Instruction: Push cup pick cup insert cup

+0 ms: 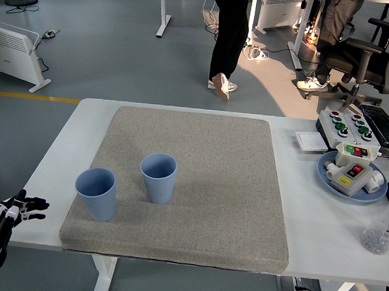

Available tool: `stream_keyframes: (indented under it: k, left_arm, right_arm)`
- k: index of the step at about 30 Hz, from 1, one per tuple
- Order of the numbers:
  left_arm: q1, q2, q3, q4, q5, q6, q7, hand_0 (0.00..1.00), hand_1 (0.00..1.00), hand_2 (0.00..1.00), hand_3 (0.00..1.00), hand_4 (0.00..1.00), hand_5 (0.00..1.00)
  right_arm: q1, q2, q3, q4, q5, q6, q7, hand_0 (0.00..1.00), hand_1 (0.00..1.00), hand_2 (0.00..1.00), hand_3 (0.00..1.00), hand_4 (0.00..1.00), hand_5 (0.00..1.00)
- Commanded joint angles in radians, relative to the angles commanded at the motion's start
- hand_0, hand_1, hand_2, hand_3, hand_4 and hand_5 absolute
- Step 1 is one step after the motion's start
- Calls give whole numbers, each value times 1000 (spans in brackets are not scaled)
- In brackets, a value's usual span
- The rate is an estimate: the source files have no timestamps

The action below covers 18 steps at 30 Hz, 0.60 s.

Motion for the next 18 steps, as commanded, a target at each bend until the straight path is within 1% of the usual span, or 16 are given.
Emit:
stream_keyframes:
  k: [4, 5, 10, 11, 16, 17, 18]
  left_arm:
    - [-8, 10, 49, -14, 15, -7, 2, 450, 534, 498, 439, 619, 998]
    - [-14, 12, 62, -13, 21, -12, 5, 481, 534, 496, 440, 615, 998]
    - [-41, 9, 92, -1, 42, -21, 16, 481, 534, 496, 440, 615, 998]
    - [-50, 10, 104, 3, 47, -23, 19, 573, 552, 500, 445, 606, 998]
    - [-86, 10, 142, 17, 51, -28, 26, 573, 552, 500, 445, 606, 998]
    - [-98, 10, 153, 23, 52, -30, 29, 609, 559, 499, 446, 607, 998]
    - [-104, 10, 158, 27, 53, -31, 30, 609, 559, 499, 446, 607, 998]
  right_arm:
    - [1, 1, 1, 0, -3, 1, 0, 528, 547, 550, 535, 53, 784]
    - [1, 1, 1, 0, -4, 1, 1, 528, 547, 550, 535, 52, 785]
    - [0, 1, -4, 0, -2, 3, 2, 528, 547, 550, 535, 52, 785]
    - [1, 2, -6, 0, 1, 3, 2, 528, 547, 550, 535, 51, 785]
    - [1, 3, -12, 0, 7, 4, 2, 528, 547, 550, 535, 51, 785]
    - [1, 3, -12, 0, 6, 4, 2, 528, 547, 550, 534, 51, 785]
    - [1, 3, -12, 0, 6, 4, 2, 528, 547, 550, 534, 51, 785]
